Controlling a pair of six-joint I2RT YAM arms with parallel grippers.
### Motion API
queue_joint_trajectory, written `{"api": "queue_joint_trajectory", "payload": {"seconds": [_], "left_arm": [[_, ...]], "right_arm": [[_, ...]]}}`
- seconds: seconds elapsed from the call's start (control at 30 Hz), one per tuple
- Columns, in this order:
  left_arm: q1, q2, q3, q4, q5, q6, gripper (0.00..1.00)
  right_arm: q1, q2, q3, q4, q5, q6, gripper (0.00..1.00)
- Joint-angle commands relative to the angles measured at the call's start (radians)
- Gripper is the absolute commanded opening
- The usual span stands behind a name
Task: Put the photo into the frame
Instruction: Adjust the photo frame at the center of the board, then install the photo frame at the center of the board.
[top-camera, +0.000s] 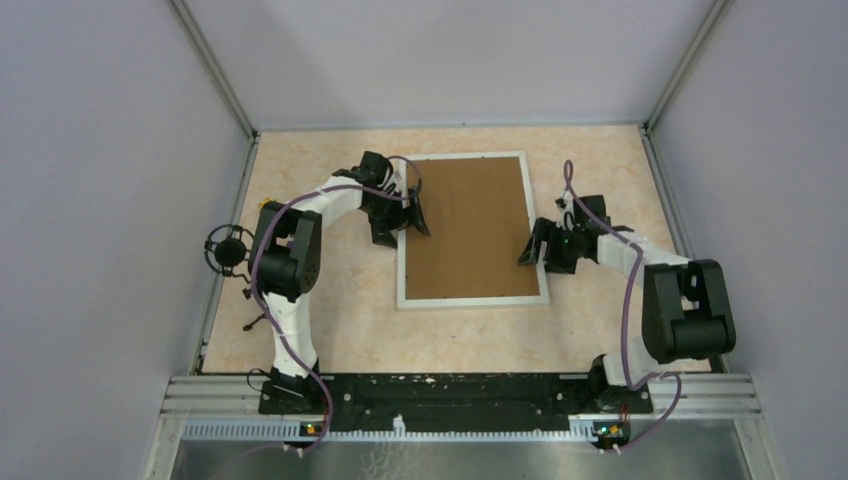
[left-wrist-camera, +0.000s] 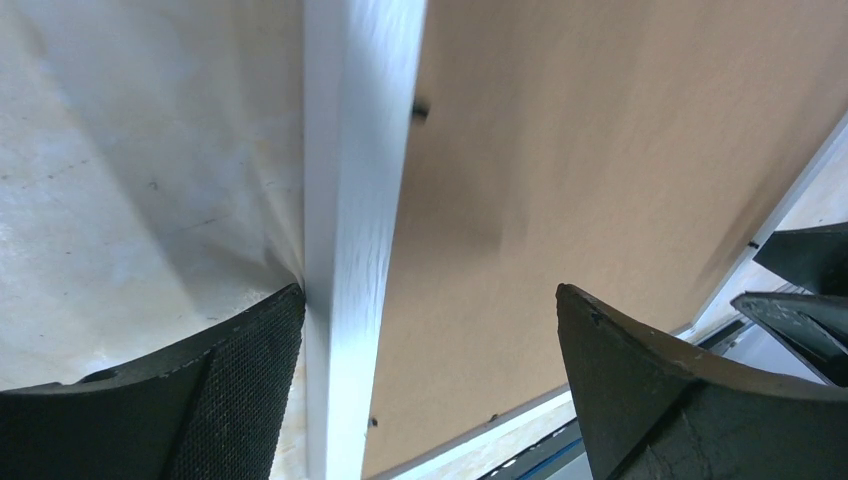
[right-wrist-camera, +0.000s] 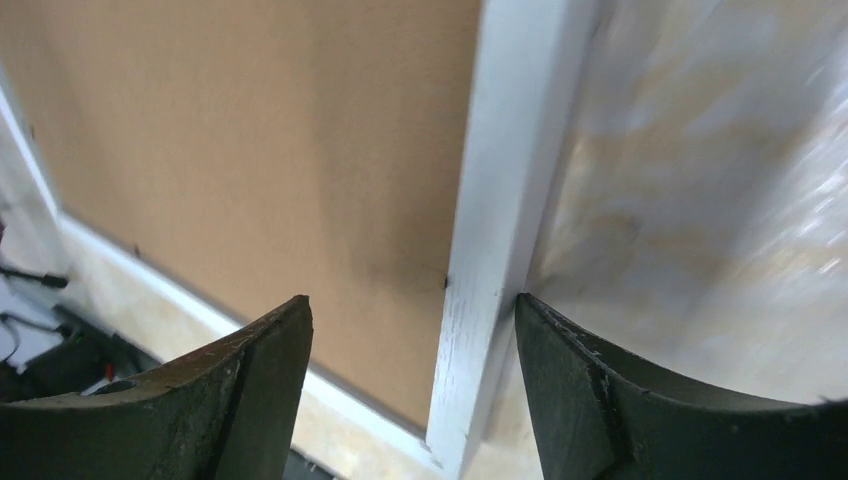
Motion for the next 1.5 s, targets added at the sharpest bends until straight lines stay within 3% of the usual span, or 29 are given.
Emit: {"api": "queue_joint_trajectory", "payload": {"seconds": [0.0,0.2,0.4,0.53,0.63,0.87,1.07,1.47], "left_arm": [[-0.013,-0.036,-0.018,-0.012,-0.015,0.078,0.97],[0.002,-0.154,-0.124,0.008,-0.079,0.101,0.92],[0.004,-0.163,-0.175,0.023,-0.124,0.135,0.75],[0.004,-0.152,-0.168,0.032,-0.118,0.144,0.69],[0.004,-0.146,-0.18,0.046,-0.101,0.14,0.69],[0.004,-0.141,-0.191,0.055,-0.07,0.129,0.68],[0.004,-0.134,-0.191,0.057,-0.06,0.124,0.68],[0.003,-0.135,-0.193,0.06,-0.049,0.124,0.68]], "right_arm": [[0.004,-0.088,0.043,-0.079,-0.02,0.014,0.73],[-0.076,-0.053,0.116,-0.148,0.001,-0.013,0.71],[-0.084,-0.011,0.142,-0.17,0.076,-0.053,0.62],[-0.084,-0.001,0.162,-0.182,0.114,-0.061,0.55],[-0.083,0.014,0.173,-0.196,0.109,-0.076,0.54],[-0.083,0.042,0.167,-0.211,0.111,-0.095,0.35],[-0.071,0.062,0.142,-0.184,0.07,-0.082,0.3],[-0.033,0.088,0.101,-0.158,0.077,-0.059,0.29]]}}
